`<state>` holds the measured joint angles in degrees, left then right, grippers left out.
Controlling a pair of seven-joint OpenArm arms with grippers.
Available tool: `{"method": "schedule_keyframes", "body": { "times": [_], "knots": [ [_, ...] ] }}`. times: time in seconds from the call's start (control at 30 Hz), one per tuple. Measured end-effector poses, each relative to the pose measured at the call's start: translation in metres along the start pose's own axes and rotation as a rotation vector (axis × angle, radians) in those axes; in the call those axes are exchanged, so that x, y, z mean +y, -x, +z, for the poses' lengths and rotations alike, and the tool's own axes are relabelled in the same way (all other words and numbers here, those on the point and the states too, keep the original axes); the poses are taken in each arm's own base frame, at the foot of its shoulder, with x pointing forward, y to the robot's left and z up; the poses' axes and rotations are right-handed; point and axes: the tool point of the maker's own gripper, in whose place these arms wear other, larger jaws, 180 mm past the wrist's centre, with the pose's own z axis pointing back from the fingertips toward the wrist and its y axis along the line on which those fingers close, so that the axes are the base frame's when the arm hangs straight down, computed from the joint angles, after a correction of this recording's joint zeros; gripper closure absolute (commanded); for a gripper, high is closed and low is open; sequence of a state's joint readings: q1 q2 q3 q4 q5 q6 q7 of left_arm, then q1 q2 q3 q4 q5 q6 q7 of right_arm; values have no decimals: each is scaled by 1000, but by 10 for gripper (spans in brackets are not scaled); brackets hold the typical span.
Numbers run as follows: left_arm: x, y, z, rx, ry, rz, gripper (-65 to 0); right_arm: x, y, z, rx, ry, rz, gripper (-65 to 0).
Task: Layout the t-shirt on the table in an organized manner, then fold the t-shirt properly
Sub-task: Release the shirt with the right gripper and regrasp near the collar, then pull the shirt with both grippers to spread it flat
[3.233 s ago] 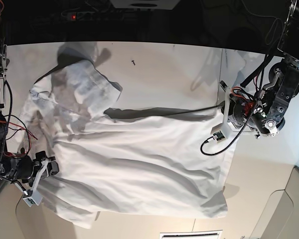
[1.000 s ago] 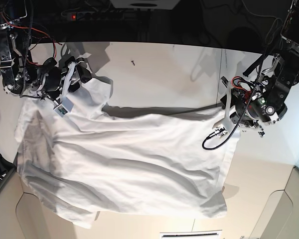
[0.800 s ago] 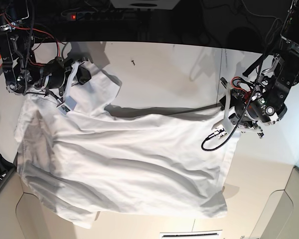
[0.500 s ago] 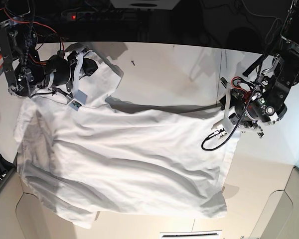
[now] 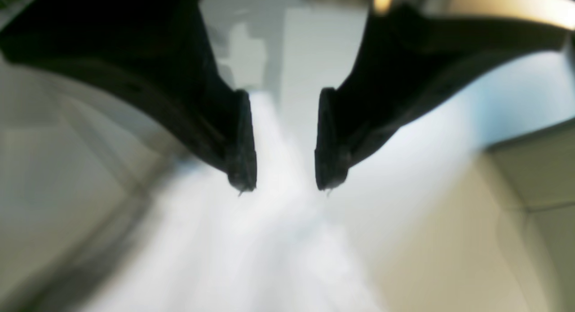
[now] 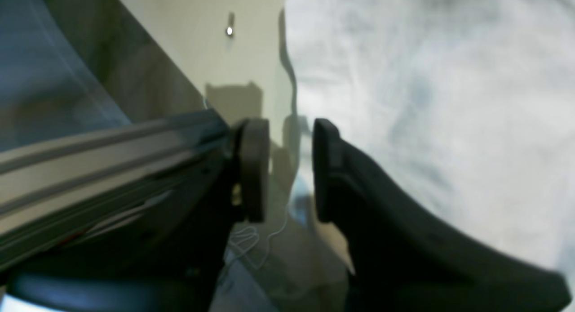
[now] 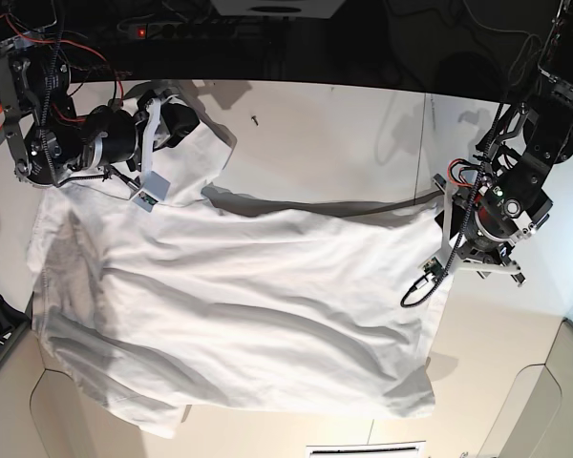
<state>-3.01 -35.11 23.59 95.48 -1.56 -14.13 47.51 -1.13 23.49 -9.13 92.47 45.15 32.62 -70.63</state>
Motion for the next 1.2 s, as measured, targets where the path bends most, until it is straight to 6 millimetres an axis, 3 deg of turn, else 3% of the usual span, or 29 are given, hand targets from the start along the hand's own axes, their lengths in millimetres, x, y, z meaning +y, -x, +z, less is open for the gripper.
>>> {"method": "schedule_keyframes", "body": {
  "times": [0.13, 0.2, 0.27, 0.43, 0.63, 0.97, 1.2],
  "knots": [
    [-1, -13, -1, -54, -14, 24, -253, -12, -13, 1, -73, 66, 20, -148],
    [-11, -20, -4, -74, 10, 53, -232, -23, -15, 2, -83, 126, 42, -92],
    [-21, -25, -12, -83, 39, 77, -167, -30, -13, 3, -70, 171, 41, -12],
    [-40, -12, -32, -39, 85, 117, -17, -38, -4, 3, -31, 220, 44, 0],
    [-48, 24, -43, 114, 108, 130, -13, -29, 33, -6, 85, 193, 10, 0],
    [-27, 65, -36, 274, 50, 126, -13, -24, 50, -6, 169, 174, -6, 0],
    [-26, 70, -35, 297, 48, 123, -13, -18, 49, -7, 161, 136, -18, 0]
  ]
}}
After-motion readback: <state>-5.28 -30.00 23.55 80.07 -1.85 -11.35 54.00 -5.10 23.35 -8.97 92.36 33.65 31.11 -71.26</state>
